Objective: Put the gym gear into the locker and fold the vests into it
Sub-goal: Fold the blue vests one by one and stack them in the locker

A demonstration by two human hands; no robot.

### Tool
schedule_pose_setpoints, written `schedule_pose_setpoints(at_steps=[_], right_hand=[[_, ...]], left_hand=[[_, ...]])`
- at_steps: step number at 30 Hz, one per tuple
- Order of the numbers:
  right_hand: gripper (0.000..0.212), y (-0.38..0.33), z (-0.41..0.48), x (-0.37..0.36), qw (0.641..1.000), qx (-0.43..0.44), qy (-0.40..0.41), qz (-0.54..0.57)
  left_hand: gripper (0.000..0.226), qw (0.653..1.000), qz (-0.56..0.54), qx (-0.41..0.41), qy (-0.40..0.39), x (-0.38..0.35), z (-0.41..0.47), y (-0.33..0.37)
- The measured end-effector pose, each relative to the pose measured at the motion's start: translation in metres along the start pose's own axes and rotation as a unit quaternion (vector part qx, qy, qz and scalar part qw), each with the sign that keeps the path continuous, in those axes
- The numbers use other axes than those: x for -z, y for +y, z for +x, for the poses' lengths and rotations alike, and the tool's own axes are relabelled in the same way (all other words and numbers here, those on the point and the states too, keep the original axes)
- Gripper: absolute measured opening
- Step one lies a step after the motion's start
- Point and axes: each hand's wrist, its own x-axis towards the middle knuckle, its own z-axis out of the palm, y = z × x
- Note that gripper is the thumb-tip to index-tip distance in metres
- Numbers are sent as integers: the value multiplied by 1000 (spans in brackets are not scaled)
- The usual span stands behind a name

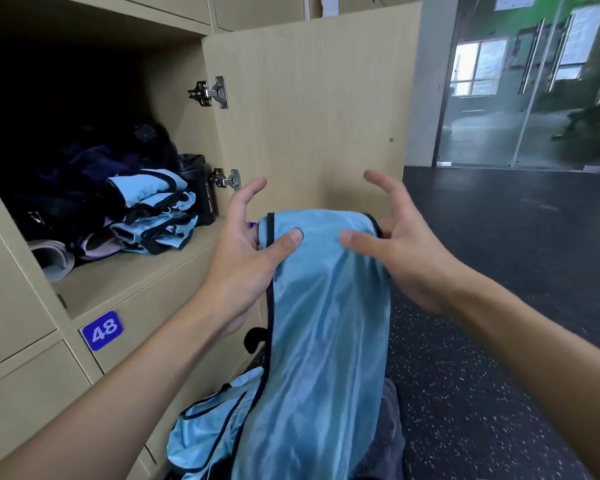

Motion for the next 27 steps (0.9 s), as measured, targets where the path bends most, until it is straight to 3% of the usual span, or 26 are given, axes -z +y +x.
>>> schedule_pose_setpoints(at_steps=[5, 10, 12, 16, 18, 20, 23, 25, 27], right_hand=[[66, 5, 3, 4, 998, 33, 55, -21], [102, 9, -3, -2, 998, -21, -63, -2], [104, 12, -2, -6, 998, -16, -53, -14], [92, 12, 2, -7, 1000, 24, 17, 0], [93, 11, 3, -3, 998, 31, 49, -7], [100, 12, 5, 3, 999, 16, 51, -10], [111, 13, 2, 4, 999, -46, -27, -5], [106, 14, -1, 0, 997, -56, -51, -24], [97, 13, -1, -2, 999, -39, -20, -23]], left_hand=[[67, 1000, -22, -11, 13, 3, 3, 6], [62, 999, -17, -25, 39, 3, 4, 9], [64, 999, -7, -18, 48, 3, 3, 7], [96, 995, 12, 96, -16, 2, -10, -8], [96, 990, -14, 126, -62, 0, -15, -14], [89, 992, -34, 107, -61, 0, -11, -14], [79, 997, -58, 57, -7, 0, -3, -6], [77, 998, -45, 43, 20, 3, -1, -1], [76, 999, -11, 46, 24, 7, -1, 1]])
